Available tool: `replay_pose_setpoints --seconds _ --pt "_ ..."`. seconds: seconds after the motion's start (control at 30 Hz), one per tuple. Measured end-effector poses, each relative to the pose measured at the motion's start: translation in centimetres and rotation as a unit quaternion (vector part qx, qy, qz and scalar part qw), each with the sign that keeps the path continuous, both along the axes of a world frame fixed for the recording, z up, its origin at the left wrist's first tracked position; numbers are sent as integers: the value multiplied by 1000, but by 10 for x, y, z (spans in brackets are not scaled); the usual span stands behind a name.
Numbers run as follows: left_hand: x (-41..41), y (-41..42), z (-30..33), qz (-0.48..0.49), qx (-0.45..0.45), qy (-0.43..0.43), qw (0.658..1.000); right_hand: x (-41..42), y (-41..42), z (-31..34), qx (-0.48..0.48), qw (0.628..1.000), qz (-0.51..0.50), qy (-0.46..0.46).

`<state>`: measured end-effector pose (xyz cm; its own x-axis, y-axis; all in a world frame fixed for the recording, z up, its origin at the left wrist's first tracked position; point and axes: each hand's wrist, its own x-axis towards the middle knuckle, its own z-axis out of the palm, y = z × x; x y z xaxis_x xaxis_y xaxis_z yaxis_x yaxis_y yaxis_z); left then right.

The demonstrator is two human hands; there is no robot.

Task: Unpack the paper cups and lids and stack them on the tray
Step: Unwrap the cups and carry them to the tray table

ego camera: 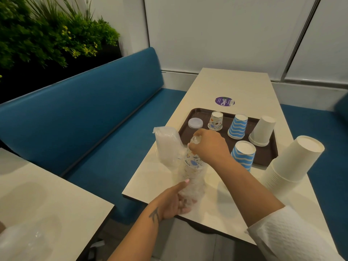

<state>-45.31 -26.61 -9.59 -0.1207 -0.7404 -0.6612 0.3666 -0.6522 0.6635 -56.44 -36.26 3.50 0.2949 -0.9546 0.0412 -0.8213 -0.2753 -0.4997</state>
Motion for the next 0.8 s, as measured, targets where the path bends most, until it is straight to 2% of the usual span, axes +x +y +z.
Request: replay_pose_setpoints --seconds 0.13,0.33,0.5,0.57,0.67,0.8 --pt "-8 4 1 24 -16 25 999 0 1 0 2 1000 1 12" --pt "0 -3 16 178 -91 60 978 0 7 0 -4 996 55 69" --pt "2 1 13 211 -70 41 974 -1 7 10 49 997 53 13" --pt "0 1 11 200 -58 -31 978 -1 5 10 33 999 38 8" --pt "0 4 -1 103 -135 -171 970 -1 3 9 4 999 27 20" --pt "4 5 -15 13 -177 -395 902 -1 3 8 -55 997 41 32"
